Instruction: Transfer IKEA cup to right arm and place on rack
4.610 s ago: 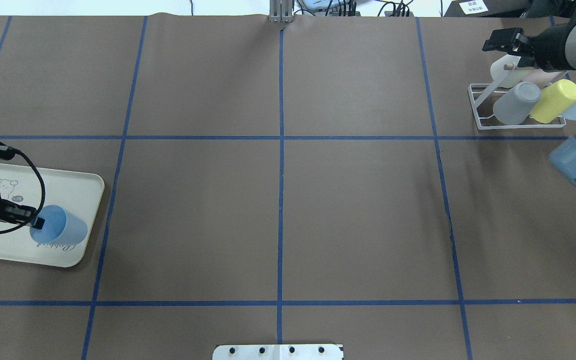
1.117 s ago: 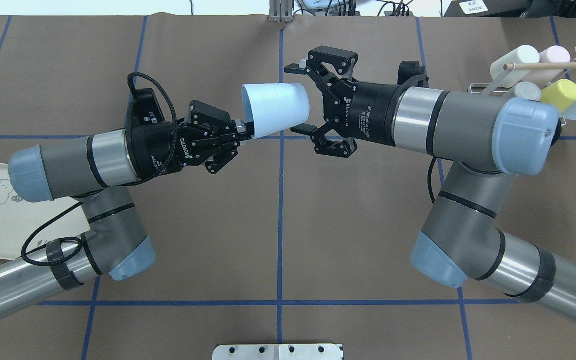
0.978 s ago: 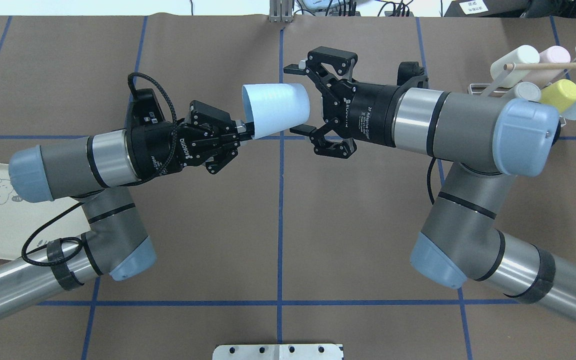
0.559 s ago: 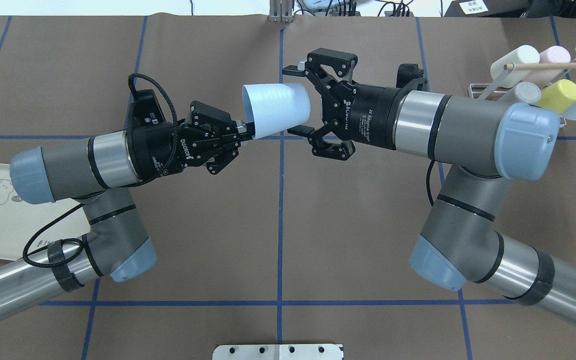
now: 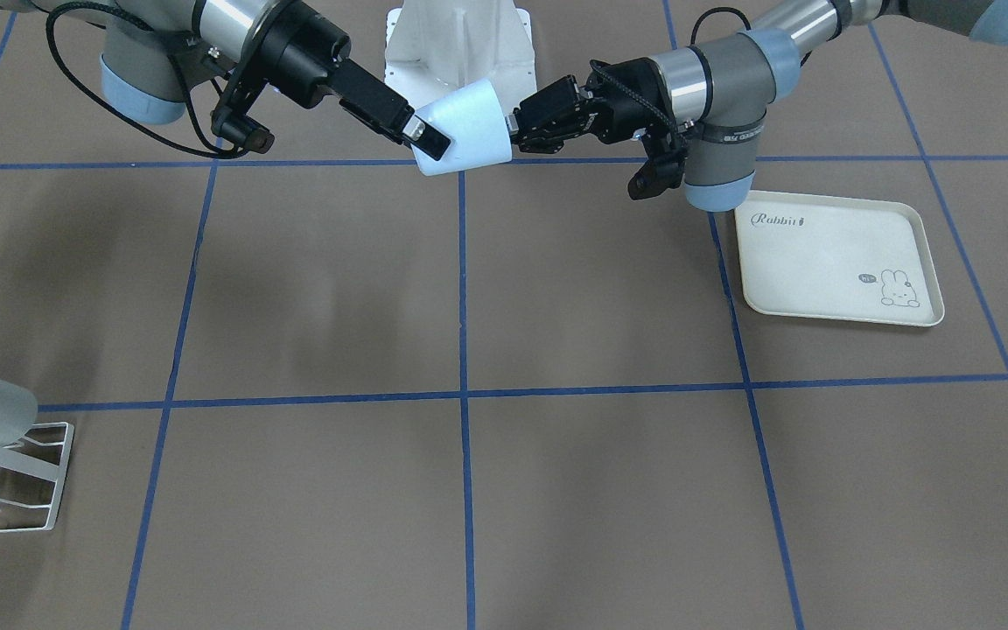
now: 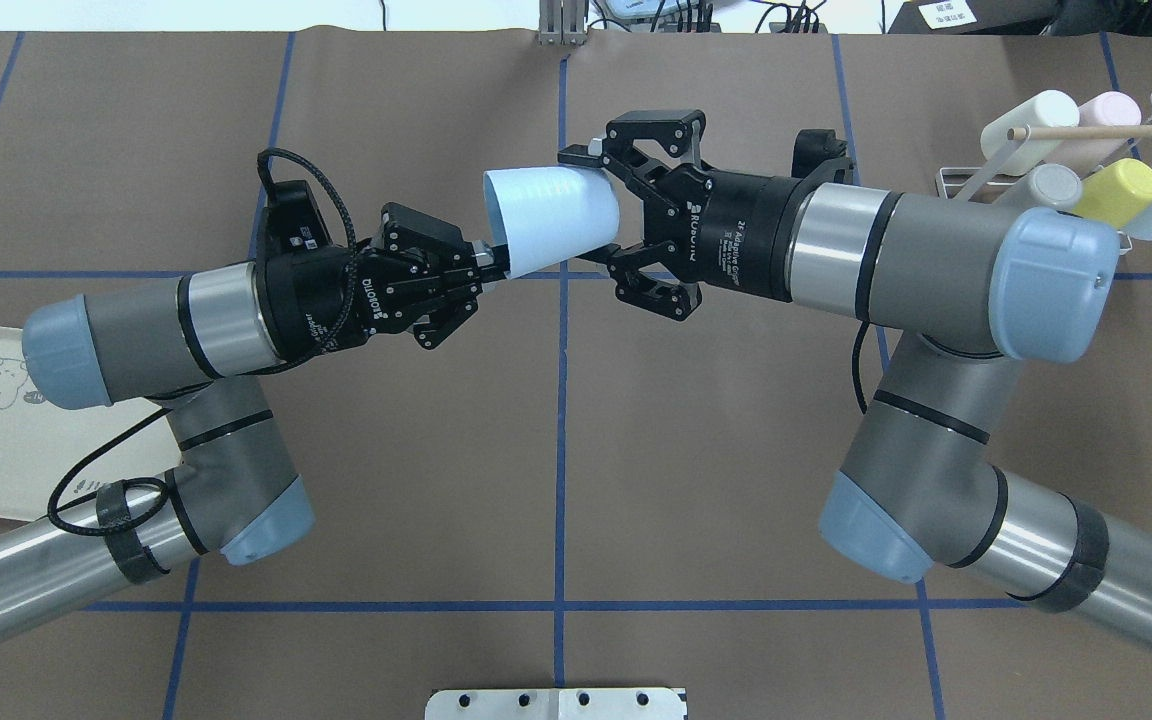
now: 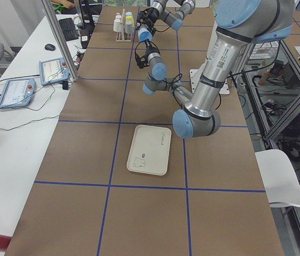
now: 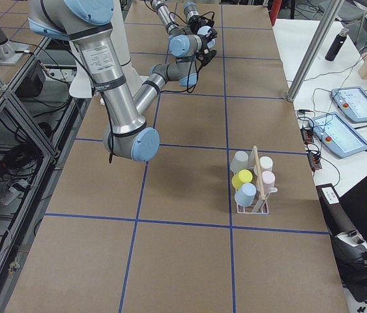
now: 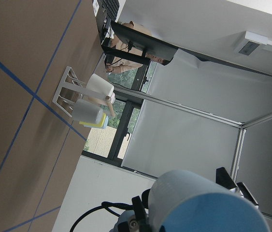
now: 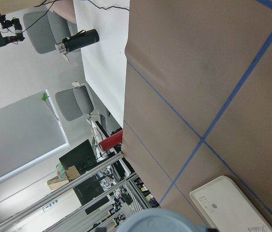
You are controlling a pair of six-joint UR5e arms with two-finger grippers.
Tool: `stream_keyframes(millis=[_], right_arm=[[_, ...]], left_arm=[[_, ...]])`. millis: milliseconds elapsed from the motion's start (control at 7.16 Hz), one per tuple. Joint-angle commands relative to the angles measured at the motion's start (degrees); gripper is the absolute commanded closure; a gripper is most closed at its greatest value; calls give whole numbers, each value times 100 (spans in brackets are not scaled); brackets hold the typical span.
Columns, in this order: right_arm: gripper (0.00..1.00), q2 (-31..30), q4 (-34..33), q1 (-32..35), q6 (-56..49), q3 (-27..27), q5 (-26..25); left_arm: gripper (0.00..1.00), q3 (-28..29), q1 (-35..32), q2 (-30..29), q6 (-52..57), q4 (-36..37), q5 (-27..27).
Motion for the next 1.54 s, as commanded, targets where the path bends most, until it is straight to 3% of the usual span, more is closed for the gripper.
stream_keyframes(millis=[0,140,279,698,978,1397], right_arm=[[94,-5,11,1,15,9,-1],[100,-5,11,1,15,18,-97],[100,-5,3,1,15,9,-133],[100,-145,-58,115,-369,-60,-203],[100,-635,-164,570,-1490,-166,-318],[100,-673,-1786,1615,-3923,-543,-326]], left_arm=[[81,1,3,1,27,3,5],[36,10,3,1,54,11,74],[0,1,3,1,45,11,249],[0,10,-93,79,132,20,277],[0,18,-102,124,186,55,409],[0,210,-111,124,194,64,602]])
